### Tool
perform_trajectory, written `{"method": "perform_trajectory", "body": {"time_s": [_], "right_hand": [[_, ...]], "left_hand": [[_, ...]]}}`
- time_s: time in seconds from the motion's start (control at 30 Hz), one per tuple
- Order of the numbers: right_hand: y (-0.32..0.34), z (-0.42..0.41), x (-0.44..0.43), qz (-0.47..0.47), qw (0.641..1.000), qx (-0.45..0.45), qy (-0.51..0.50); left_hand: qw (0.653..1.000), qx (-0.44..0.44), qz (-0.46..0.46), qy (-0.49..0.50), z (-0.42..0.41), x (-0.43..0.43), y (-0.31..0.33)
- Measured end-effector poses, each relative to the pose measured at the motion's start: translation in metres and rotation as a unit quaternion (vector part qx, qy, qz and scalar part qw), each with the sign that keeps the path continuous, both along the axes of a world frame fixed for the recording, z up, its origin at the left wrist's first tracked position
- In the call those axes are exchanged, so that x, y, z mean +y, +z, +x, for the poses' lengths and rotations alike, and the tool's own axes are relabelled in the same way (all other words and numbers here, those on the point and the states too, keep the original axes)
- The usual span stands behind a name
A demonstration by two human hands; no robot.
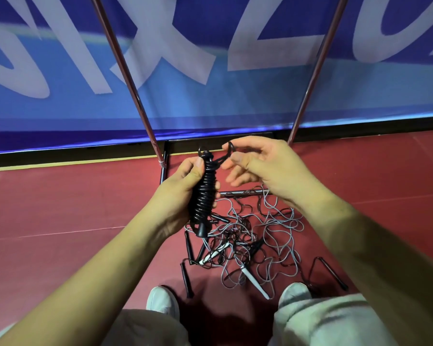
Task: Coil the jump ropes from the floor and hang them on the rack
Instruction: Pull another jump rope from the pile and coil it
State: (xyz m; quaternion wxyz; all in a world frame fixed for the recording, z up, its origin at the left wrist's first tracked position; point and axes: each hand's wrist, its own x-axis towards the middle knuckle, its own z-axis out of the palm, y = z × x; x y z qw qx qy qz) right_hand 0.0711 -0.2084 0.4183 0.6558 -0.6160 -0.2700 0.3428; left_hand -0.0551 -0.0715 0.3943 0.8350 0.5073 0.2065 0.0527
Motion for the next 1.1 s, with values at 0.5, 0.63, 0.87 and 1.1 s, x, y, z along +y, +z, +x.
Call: {"method": "perform_trajectory", "body": {"time_s": [0.5,0.63,0.87,1.1], "right_hand": [[-0.0066,-0.0021,0.0021,0.001,0.999,0.004,-0.051],[-0.0093,-0.0021,0.0027,-0.047,0.998,-0.016,-0.04],[-0.0108,-0.0004,-0.0001,-0.084,0.994,-0.018,-0.066],[-0.0093,-0.0007,-0.0014,-0.123,0.99,-0.046,-0.06]], "left_hand": [[0.968,0.047,0.248,0.001,-0.0037,-0.0018,-0.0022],[0.955,0.029,0.295,-0.004,-0.0044,-0.005,0.001],[0.946,0.0,0.323,-0.033,-0.0058,-0.0044,0.0005],[0.91,-0.015,0.414,-0.037,-0.0073,-0.0029,-0.0059]]}}
